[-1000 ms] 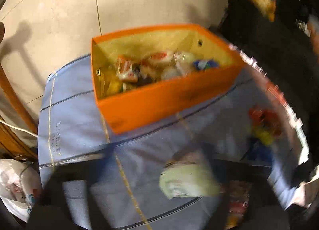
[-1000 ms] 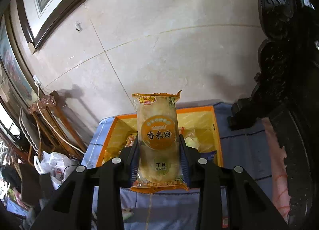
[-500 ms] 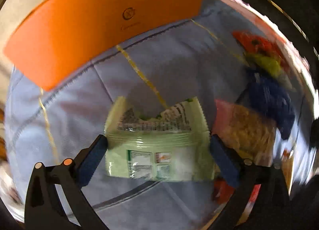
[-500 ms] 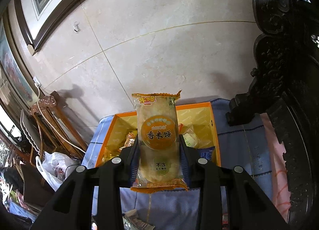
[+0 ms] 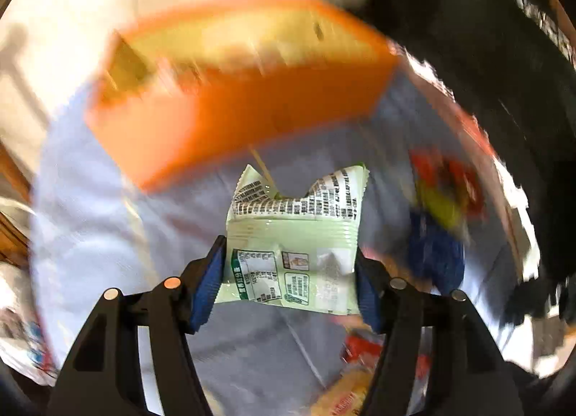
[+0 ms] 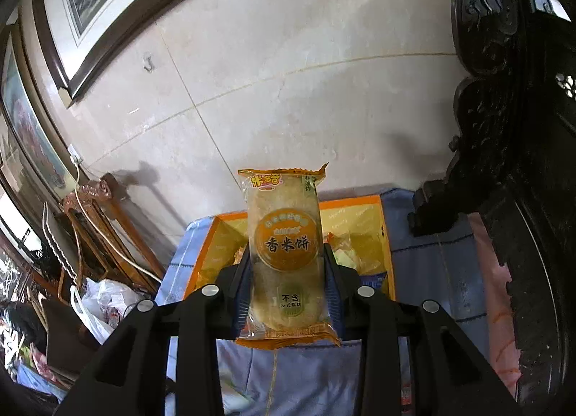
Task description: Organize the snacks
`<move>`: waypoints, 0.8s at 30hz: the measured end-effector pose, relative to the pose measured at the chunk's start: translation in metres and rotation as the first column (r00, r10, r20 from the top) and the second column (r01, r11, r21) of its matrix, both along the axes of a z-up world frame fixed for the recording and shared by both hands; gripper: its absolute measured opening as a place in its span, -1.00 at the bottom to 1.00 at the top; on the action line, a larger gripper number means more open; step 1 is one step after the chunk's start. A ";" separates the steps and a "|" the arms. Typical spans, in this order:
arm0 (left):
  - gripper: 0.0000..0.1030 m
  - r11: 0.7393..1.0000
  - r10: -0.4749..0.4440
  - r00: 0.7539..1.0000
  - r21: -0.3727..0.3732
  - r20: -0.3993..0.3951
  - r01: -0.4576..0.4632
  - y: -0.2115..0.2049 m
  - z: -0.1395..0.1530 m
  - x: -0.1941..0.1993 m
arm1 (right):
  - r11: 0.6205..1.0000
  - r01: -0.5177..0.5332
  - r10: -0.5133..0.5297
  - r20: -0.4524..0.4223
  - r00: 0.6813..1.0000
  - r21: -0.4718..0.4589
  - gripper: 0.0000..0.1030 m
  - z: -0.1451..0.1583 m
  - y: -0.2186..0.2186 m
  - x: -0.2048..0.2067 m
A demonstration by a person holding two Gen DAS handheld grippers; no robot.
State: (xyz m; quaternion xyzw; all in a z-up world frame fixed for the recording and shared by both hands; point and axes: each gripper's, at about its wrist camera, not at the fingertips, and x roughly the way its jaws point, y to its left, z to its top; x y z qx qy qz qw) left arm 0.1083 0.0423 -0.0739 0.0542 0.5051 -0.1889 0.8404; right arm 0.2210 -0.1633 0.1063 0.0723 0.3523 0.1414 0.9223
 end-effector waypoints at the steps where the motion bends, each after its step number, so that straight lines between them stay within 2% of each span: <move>1: 0.22 0.999 0.034 0.998 0.003 0.043 -0.034 0.006 0.018 0.013 | 1.000 0.007 -0.007 0.003 1.000 0.005 -0.32 0.001 -0.001 0.003; 3: 0.22 0.991 0.120 0.986 0.050 0.115 -0.126 0.017 0.048 0.046 | 1.000 0.012 -0.012 0.001 1.000 0.022 -0.32 0.001 -0.001 0.010; 5: 0.22 0.977 0.190 0.968 0.069 0.164 -0.204 0.022 0.065 0.072 | 1.000 0.022 -0.022 -0.004 1.000 0.015 -0.32 -0.001 0.000 0.017; 6: 0.22 0.966 0.234 0.958 0.072 0.167 -0.248 0.026 0.074 0.090 | 1.000 0.024 -0.024 -0.001 1.000 0.008 -0.32 -0.002 0.001 0.020; 8: 0.22 0.964 0.253 0.953 0.037 0.168 -0.263 0.027 0.084 0.107 | 0.999 0.037 -0.037 -0.009 0.999 -0.012 -0.31 -0.008 0.000 0.032; 10: 0.39 0.950 0.300 0.938 0.039 0.171 -0.311 0.025 0.090 0.122 | 0.999 0.026 -0.028 -0.038 0.999 -0.041 -0.23 -0.016 -0.001 0.047; 11: 0.77 0.940 0.330 0.925 0.020 0.190 -0.340 0.024 0.092 0.128 | 0.998 0.008 -0.012 -0.053 0.999 -0.069 0.42 -0.021 0.001 0.054; 12: 0.92 0.924 0.369 0.904 0.019 0.218 -0.382 0.023 0.091 0.131 | 0.993 0.007 -0.015 -0.066 0.998 -0.115 0.93 -0.027 0.002 0.061; 13: 0.92 0.887 0.436 0.864 0.042 0.250 -0.460 0.023 0.090 0.132 | 0.987 0.029 -0.038 -0.057 0.998 -0.155 0.93 -0.032 0.001 0.064; 14: 0.92 0.874 0.458 0.857 0.060 0.235 -0.483 0.023 0.086 0.132 | 0.982 0.033 -0.046 -0.066 0.997 -0.185 0.93 -0.037 -0.003 0.063; 15: 0.92 0.888 0.439 0.882 0.064 0.173 -0.455 0.020 0.078 0.126 | 0.981 0.022 -0.039 -0.084 0.996 -0.194 0.93 -0.040 -0.008 0.061; 17: 0.92 0.919 0.379 0.920 0.076 0.103 -0.387 0.017 0.066 0.106 | 0.983 0.026 -0.047 -0.113 0.992 -0.184 0.93 -0.045 -0.032 0.039; 19: 0.92 0.933 0.337 0.936 0.097 0.105 -0.347 0.013 0.055 0.069 | 0.979 0.082 -0.108 -0.136 0.985 -0.184 0.93 -0.054 -0.058 0.009; 22: 0.92 0.952 0.266 0.957 0.122 0.113 -0.279 0.007 0.032 -0.009 | 0.934 0.189 -0.252 -0.183 0.950 -0.303 0.93 -0.090 -0.089 -0.047; 24: 0.92 0.971 0.210 0.974 0.098 0.087 -0.218 0.001 0.013 -0.055 | 0.905 0.241 -0.331 -0.223 0.917 -0.351 0.93 -0.120 -0.106 -0.071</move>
